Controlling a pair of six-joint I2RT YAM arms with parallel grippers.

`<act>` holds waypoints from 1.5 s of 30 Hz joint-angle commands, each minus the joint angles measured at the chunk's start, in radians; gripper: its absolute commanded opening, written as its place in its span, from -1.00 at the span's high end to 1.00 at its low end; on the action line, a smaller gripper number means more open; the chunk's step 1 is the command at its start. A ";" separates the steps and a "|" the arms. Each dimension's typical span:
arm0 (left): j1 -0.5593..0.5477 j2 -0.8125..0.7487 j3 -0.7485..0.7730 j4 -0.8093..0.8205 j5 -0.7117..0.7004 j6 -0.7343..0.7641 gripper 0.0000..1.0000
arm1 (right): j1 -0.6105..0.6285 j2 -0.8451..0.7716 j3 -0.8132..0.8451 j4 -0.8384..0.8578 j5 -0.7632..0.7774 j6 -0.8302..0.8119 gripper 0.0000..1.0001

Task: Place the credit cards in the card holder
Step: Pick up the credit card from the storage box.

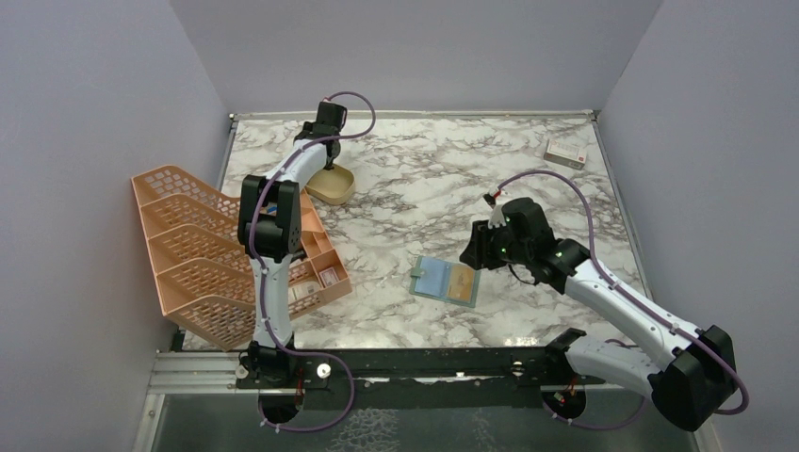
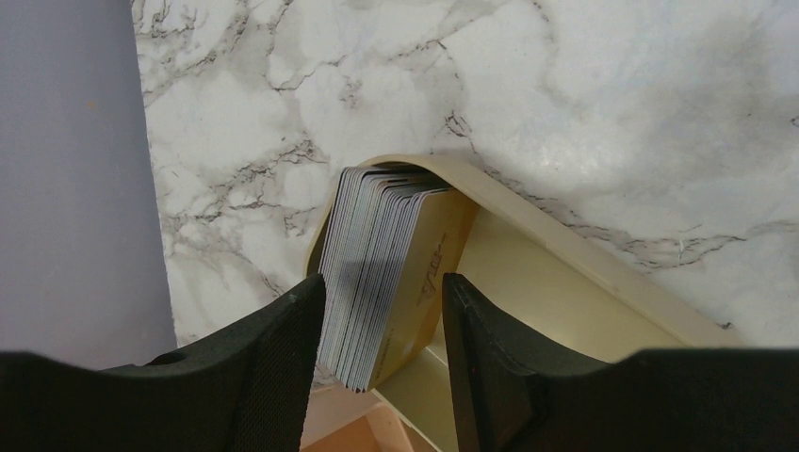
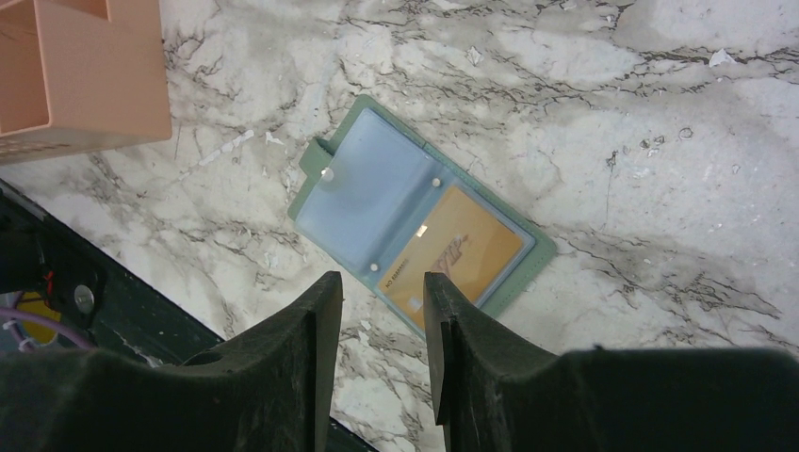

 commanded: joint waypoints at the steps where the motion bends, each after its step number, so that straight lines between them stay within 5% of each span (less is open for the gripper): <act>1: 0.003 0.027 0.056 0.021 -0.024 0.029 0.01 | 0.004 0.005 0.021 0.020 0.007 -0.018 0.25; 18: 0.013 0.040 0.059 0.031 -0.048 0.068 0.19 | 0.004 0.029 0.032 0.012 0.012 -0.019 0.25; 45: 0.015 0.025 0.020 0.027 0.020 0.086 -0.01 | 0.004 0.033 0.030 0.014 -0.011 -0.016 0.27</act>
